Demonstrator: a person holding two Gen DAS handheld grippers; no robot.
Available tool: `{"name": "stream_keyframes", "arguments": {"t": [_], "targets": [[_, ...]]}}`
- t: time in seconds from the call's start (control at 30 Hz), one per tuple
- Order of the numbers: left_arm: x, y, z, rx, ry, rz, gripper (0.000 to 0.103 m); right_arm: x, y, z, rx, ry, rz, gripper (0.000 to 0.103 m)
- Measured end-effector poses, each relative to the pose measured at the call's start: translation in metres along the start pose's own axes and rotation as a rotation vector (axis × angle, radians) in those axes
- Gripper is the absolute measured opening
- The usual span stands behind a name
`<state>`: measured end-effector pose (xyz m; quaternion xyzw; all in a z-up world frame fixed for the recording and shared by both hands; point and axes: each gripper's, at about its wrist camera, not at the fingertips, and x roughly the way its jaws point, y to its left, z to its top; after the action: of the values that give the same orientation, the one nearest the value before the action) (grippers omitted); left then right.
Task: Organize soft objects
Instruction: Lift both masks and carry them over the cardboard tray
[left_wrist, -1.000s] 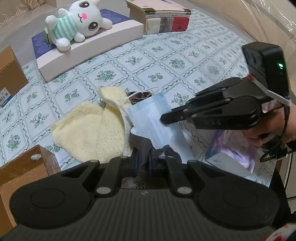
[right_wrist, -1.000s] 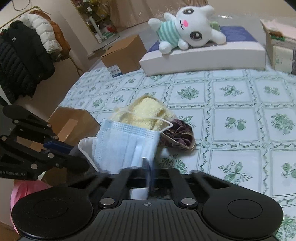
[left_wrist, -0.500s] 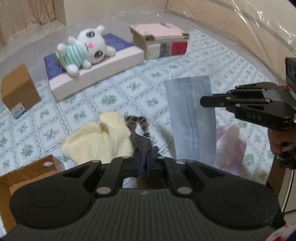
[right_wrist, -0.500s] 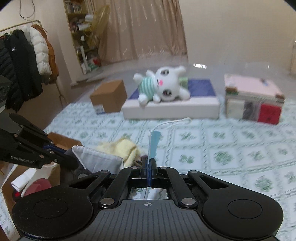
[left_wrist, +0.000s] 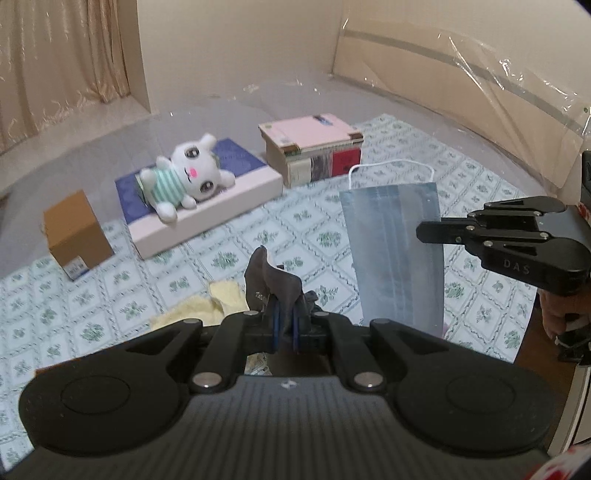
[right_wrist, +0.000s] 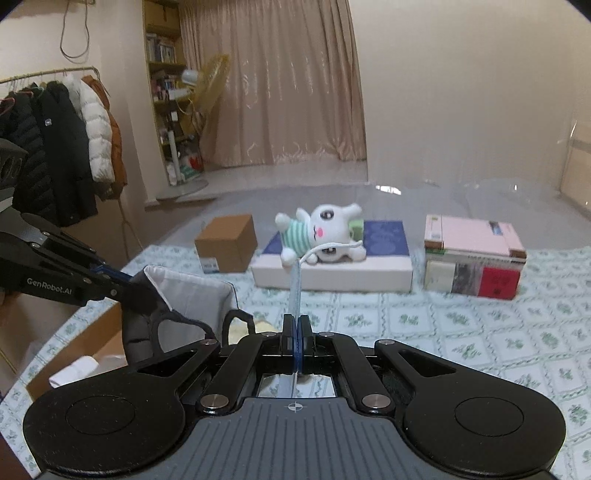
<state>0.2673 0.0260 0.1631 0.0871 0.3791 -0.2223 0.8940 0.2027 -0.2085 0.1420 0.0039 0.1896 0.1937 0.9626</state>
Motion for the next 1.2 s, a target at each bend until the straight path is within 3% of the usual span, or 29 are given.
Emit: {"name": "stream_keyframes", "arguments": {"t": [0.57, 1.2], "targets": [[-0.095, 0.012, -0.024, -0.017, -0.071, 0.099, 0.005, -0.044, 0.065, 0.026, -0.064, -0.066, 0.097, 0.0], [-0.147, 0.074, -0.084, -0.095, -0.056, 0.204, 0.005, -0.002, 0.164, 0.042, -0.126, -0.044, 0.272, 0.0]]}}
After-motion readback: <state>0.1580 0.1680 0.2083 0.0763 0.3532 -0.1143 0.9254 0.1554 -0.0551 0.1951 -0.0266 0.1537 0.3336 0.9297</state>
